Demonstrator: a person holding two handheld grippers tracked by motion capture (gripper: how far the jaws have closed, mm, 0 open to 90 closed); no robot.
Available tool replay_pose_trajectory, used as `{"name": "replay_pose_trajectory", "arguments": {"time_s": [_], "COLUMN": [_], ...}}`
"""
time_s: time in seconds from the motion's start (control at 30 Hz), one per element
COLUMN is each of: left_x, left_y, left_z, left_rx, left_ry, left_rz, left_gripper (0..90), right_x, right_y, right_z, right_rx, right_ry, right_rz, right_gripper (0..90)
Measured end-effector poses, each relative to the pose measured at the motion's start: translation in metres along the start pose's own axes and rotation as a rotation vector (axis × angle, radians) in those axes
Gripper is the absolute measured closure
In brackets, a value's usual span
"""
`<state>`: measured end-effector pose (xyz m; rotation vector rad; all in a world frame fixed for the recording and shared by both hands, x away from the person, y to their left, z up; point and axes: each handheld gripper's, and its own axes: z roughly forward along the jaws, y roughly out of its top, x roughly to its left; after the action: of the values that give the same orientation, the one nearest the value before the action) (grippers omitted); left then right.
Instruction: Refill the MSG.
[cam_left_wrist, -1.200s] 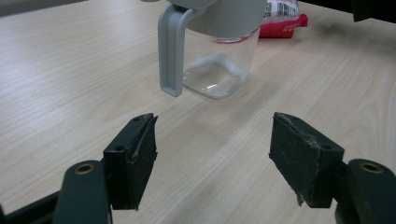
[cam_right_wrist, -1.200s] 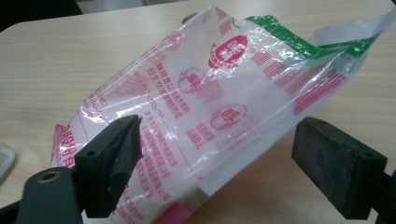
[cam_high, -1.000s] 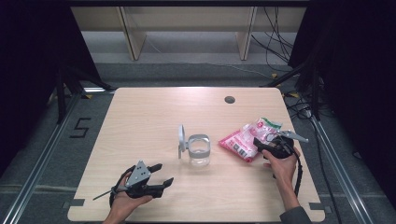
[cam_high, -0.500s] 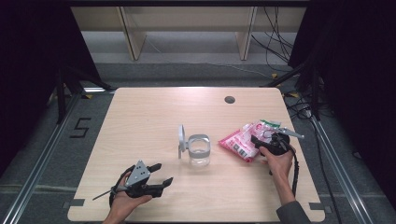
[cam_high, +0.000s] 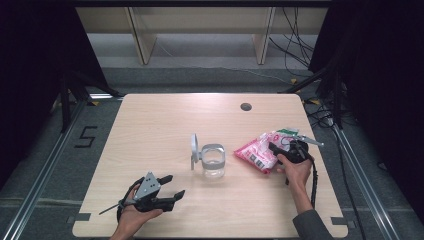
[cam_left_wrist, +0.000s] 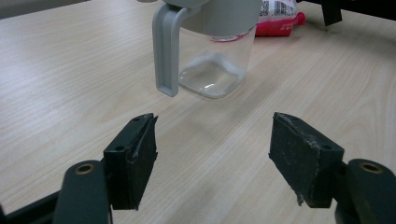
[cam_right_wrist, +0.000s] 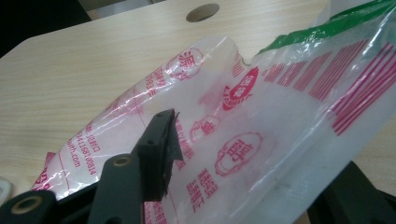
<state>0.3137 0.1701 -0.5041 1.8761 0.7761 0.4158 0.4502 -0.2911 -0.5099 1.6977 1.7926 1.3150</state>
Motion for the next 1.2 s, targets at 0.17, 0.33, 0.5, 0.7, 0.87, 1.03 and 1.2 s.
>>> {"name": "replay_pose_trajectory", "arguments": {"time_s": [0.17,0.33,0.5,0.7,0.87,1.03,1.2], "left_x": [0.0,0.0,0.0,0.0,0.0,0.001,0.003], "left_y": [-0.001,-0.001,-0.001,-0.001,0.0,-0.001,-0.001], "left_z": [0.0,0.0,0.0,-0.001,-0.002,-0.003,-0.004], "left_rx": [-0.003,0.001,-0.001,-0.006,-0.009,-0.006,-0.009], "left_ry": [-0.006,-0.001,-0.001,0.0,-0.001,0.007,0.006], "left_rz": [-0.004,0.004,0.001,-0.007,-0.008,-0.004,-0.008], "left_gripper": [30.9,31.0,31.1,31.2,31.2,31.2,31.2], "right_x": [-0.003,-0.002,-0.005,0.001,0.012,0.026,0.045], "right_y": [0.001,0.0,0.001,0.002,0.005,0.007,0.004], "right_z": [0.001,0.002,0.001,-0.002,-0.014,-0.028,-0.042], "right_rx": [0.001,-0.02,-0.036,-0.058,-0.097,-0.099,-0.124], "right_ry": [0.007,0.03,0.029,0.03,0.077,0.103,0.125], "right_rz": [-0.051,0.023,-0.047,-0.082,-0.142,-0.198,-0.225], "right_gripper": [64.8,82.7,90.0,90.0,90.0,90.0,90.0]}}
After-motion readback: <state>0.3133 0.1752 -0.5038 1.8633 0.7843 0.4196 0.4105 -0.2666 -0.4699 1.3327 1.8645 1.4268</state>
